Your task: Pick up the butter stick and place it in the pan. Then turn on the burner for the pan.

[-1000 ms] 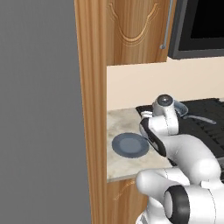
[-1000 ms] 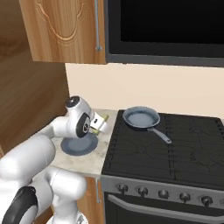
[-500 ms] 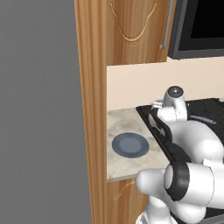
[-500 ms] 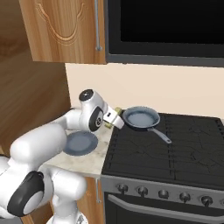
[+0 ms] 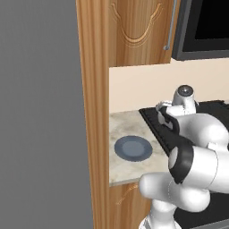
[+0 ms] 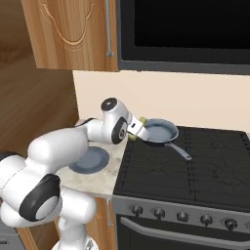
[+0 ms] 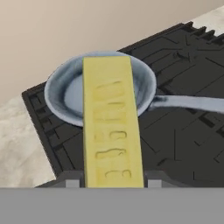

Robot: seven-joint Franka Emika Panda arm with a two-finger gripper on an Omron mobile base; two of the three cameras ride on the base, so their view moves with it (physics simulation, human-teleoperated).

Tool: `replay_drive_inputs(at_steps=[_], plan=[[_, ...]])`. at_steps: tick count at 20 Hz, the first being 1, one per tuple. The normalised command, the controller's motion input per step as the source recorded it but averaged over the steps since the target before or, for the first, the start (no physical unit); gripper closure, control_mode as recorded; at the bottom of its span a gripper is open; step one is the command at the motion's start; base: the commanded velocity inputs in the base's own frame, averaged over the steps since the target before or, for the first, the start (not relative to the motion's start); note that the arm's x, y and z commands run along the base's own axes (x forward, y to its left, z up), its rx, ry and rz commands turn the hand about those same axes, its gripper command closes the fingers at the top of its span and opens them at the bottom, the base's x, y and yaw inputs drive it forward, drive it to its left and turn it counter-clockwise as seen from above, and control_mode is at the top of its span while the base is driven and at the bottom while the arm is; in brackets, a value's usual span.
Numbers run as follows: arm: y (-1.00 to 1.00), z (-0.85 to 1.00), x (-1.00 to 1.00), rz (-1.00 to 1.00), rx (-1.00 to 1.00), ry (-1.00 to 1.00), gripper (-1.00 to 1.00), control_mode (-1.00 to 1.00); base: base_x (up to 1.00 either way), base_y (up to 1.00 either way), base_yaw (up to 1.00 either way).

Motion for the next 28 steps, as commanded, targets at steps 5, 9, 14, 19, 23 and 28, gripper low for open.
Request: replay_drive_inputs(at_steps=[5, 9, 14, 19, 23, 28], plan=[[-0.23, -0.03, 0.52, 0.00, 0.00, 0.00, 1.00, -1.00, 0.00, 0.00, 0.00], [-0.19, -0.05, 0.45, 0.00, 0.00, 0.00, 1.00, -1.00, 0.00, 0.00, 0.00], [-0.19, -0.13, 0.36, 0.00, 0.00, 0.02, 1.00, -1.00, 0.00, 0.00, 0.00], [-0.16, -0.27, 0.32, 0.00, 0.00, 0.07, 1.00, -1.00, 0.00, 0.00, 0.00], [-0.14, -0.24, 0.30, 0.00, 0.00, 0.05, 1.00, -1.00, 0.00, 0.00, 0.00], [-0.16, -0.20, 0.30, 0.00, 0.00, 0.01, 1.00, -1.00, 0.00, 0.00, 0.00]])
